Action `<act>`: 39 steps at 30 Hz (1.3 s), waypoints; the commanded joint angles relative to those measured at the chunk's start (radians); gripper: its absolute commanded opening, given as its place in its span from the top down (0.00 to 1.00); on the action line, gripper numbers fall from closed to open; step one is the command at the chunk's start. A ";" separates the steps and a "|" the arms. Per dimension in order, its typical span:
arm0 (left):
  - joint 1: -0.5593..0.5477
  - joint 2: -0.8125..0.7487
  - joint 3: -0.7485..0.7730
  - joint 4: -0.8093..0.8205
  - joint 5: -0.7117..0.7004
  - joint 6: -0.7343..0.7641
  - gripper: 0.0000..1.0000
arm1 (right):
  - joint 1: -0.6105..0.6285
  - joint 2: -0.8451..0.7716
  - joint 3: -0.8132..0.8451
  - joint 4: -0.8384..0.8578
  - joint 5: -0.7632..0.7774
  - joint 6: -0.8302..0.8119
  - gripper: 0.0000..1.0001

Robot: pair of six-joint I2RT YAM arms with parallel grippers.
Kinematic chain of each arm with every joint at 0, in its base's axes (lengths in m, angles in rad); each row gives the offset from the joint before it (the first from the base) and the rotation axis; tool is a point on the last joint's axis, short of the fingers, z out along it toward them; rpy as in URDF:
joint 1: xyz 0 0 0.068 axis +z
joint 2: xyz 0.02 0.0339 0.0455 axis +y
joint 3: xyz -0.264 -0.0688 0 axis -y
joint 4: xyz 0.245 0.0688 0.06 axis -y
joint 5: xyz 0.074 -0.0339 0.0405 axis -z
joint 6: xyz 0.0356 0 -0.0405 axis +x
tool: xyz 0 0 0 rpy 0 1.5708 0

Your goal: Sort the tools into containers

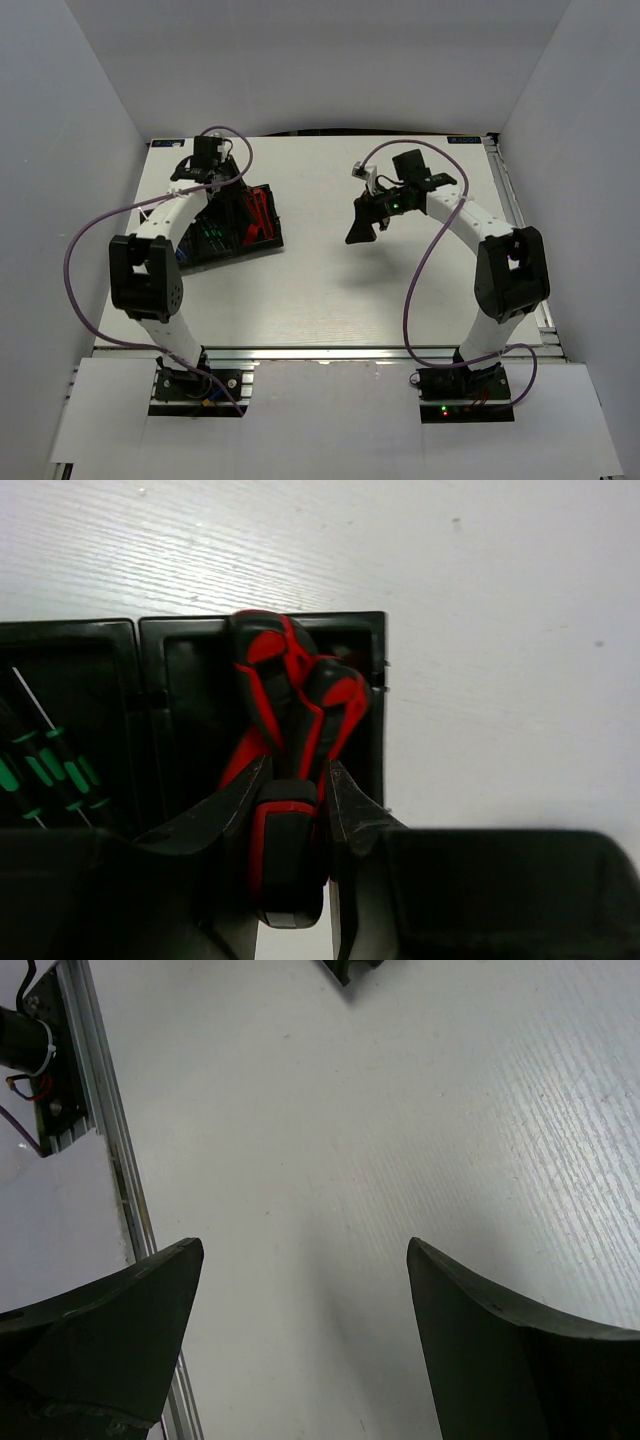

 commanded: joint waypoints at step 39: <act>0.005 -0.411 -0.130 0.136 0.111 0.023 0.02 | -0.057 -0.176 0.064 -0.084 0.229 -0.299 0.11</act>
